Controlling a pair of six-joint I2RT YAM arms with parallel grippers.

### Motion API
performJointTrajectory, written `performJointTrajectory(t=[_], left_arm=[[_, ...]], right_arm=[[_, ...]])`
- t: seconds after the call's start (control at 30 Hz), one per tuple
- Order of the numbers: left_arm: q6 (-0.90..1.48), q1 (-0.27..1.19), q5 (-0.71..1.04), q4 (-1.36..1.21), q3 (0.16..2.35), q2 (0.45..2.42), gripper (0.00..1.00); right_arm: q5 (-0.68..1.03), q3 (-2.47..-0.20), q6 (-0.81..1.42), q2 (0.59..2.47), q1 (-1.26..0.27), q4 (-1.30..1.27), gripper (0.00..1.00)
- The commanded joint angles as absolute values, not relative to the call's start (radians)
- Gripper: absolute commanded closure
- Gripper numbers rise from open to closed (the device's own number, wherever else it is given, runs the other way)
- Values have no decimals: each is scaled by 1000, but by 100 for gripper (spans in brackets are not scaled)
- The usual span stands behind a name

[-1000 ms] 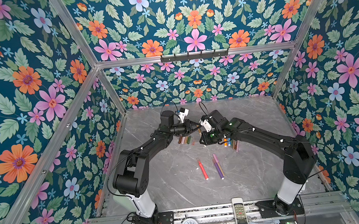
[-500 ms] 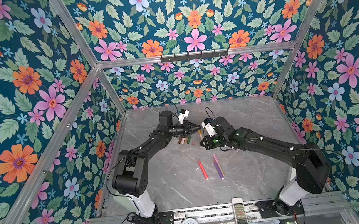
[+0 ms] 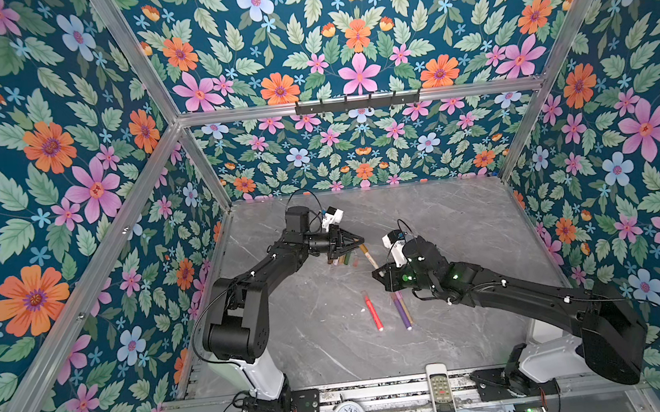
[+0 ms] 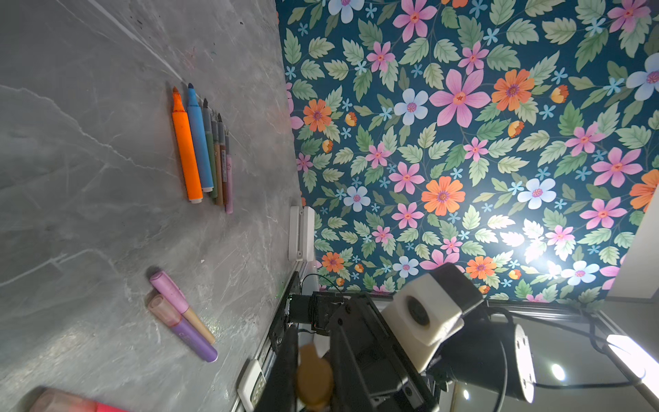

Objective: Open the pen caps

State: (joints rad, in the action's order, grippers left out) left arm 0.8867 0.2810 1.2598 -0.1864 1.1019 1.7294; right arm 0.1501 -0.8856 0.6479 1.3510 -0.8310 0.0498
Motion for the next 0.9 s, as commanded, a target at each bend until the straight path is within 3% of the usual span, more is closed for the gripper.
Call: performJointTrajectory(t=[0.0, 0.87], left_arm=[[834, 244, 988, -330, 1113, 1724, 100], [817, 233, 980, -310, 1114, 1703, 100]], right_arm=[[212, -872, 675, 1324, -841, 350, 100], [109, -859, 667, 1192, -833, 440, 100]])
